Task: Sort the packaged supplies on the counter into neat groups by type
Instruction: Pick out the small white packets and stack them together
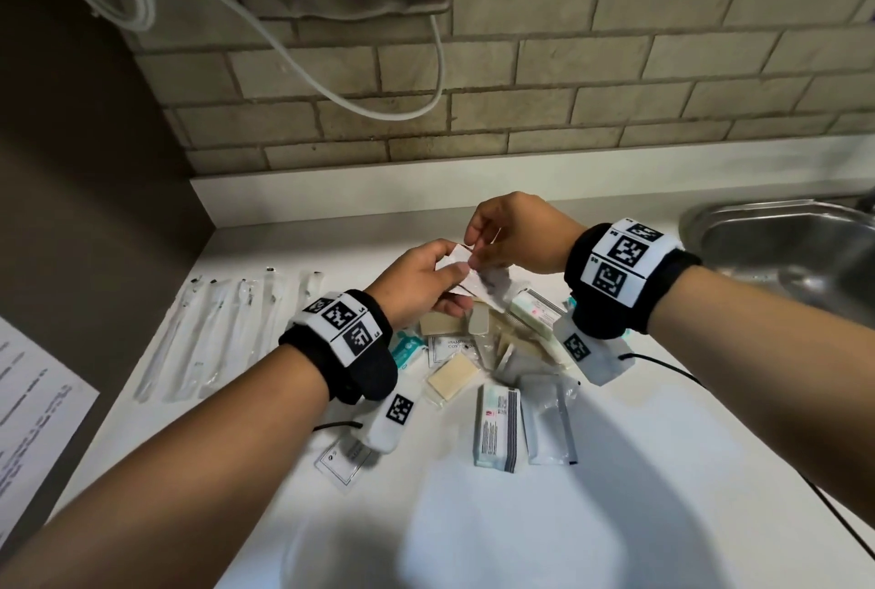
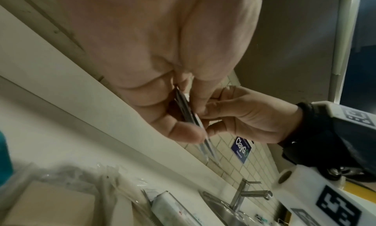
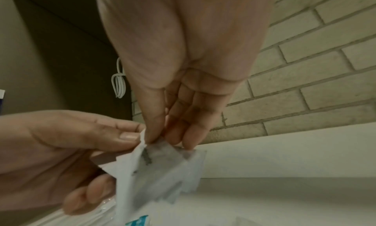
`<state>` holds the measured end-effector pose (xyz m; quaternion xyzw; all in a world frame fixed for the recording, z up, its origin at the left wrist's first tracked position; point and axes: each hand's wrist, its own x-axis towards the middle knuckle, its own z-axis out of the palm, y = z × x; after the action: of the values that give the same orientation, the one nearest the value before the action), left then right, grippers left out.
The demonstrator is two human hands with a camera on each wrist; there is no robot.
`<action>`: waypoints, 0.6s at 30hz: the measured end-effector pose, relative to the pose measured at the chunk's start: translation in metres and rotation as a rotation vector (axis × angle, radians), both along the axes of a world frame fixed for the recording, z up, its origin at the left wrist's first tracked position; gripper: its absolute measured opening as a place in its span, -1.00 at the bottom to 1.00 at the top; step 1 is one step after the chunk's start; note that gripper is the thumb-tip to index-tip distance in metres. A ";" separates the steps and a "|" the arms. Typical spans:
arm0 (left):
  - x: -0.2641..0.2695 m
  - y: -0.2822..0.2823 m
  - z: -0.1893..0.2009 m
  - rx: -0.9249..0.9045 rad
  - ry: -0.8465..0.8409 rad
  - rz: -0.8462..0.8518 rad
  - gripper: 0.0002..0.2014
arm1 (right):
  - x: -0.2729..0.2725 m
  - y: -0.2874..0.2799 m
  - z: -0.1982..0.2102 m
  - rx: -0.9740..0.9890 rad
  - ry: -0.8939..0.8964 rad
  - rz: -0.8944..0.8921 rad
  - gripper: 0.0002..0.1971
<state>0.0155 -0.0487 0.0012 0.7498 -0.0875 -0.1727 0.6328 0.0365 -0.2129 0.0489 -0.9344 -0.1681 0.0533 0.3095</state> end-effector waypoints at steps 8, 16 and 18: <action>0.006 0.065 0.002 0.041 -0.068 0.320 -0.76 | -0.012 0.035 -0.019 -0.177 -0.006 0.044 -0.78; -0.001 0.101 0.004 0.091 -0.087 0.310 -0.63 | -0.063 0.120 -0.076 -0.628 0.192 0.338 0.19; -0.005 0.103 0.000 0.099 -0.072 0.291 -0.65 | -0.062 0.129 -0.088 -0.680 0.205 0.348 0.29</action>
<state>0.0102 0.0546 0.0017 0.7905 0.0083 -0.0563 0.6098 -0.0259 -0.0841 -0.0393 -0.9310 -0.2649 0.2507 -0.0163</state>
